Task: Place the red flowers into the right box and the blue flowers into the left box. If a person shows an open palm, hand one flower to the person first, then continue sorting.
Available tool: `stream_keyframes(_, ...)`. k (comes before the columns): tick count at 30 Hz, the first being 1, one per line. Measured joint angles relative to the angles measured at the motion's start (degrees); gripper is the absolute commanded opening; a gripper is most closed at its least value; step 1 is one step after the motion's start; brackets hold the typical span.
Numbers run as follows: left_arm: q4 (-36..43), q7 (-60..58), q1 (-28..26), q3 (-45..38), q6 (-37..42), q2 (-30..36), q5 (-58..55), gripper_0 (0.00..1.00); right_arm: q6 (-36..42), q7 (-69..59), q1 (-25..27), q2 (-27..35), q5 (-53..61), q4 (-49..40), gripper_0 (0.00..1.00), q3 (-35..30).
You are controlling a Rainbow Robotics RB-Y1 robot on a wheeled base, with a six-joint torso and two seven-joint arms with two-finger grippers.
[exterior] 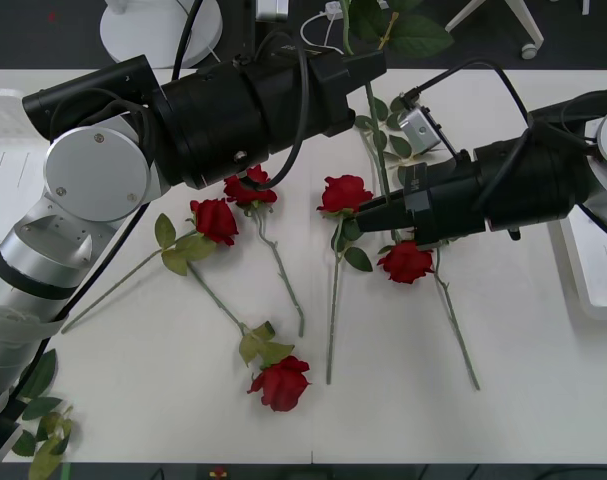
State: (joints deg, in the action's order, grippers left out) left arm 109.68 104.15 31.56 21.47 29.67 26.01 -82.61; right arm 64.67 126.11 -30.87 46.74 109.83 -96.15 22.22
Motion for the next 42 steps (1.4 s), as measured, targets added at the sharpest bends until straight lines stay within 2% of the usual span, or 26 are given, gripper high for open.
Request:
stream_keyframes(4, 0.0, 0.0, 0.0, 0.0, 0.0, 0.0, 0.0, 0.00, -0.6, 0.0, 0.0, 0.0, 0.0, 0.0, 0.00, 0.5)
stream_keyframes(5, 0.0, 0.0, 0.0, 0.0, 0.0, 0.0, 0.0, 0.10, -0.7, 0.0, 0.0, 0.0, 0.0, -0.1, 0.00, 0.5)
stream_keyframes(6, 0.0, 0.0, 0.0, 0.0, 0.0, 0.0, 0.0, 0.55, -0.8, 0.0, 0.0, 0.0, 0.0, -0.2, 0.00, 0.6)
stream_keyframes(7, 0.0, 0.0, 0.0, 0.0, 0.0, 0.0, 0.0, 0.80, -0.8, 0.0, 0.0, 0.0, 0.0, -0.2, 0.00, 0.7)
stream_keyframes(9, 0.0, 0.0, 0.0, 0.0, 0.0, 0.0, 0.0, 0.97, -0.8, 0.0, 0.0, 0.0, 0.0, -0.3, 0.00, 0.8)
stream_keyframes(10, 0.0, 0.0, 0.0, 0.0, 0.0, 0.0, 0.0, 1.00, -0.8, 0.0, 0.0, 0.0, 0.0, -0.3, 0.00, 0.8)
stream_keyframes(22, 0.0, 0.0, 0.0, 0.0, 0.0, 0.0, 0.0, 1.00, -0.8, 0.0, 0.0, 0.0, -0.7, -0.3, 0.00, 0.8)
stream_keyframes(27, 0.0, 0.0, 0.0, 0.0, 0.0, 0.0, 0.0, 1.00, -0.8, -1.0, 0.0, 0.7, -5.1, -0.3, 0.00, 0.8)
stream_keyframes(34, -0.2, -0.6, 0.0, 0.0, -0.3, 0.0, 0.0, 1.00, -0.6, -9.9, -0.1, 3.5, -13.5, -0.4, 0.00, 0.8)
stream_keyframes(38, -1.3, -0.7, 0.0, -0.4, -2.1, 0.9, -4.5, 1.00, 4.0, -11.4, -0.6, 5.7, -18.8, -0.4, 0.00, -0.1)
stream_keyframes(42, -3.8, -0.7, 0.0, -1.6, -2.1, 4.3, -12.0, 1.00, 12.9, -17.2, -0.7, 6.7, -25.5, -0.5, 0.00, -5.4)
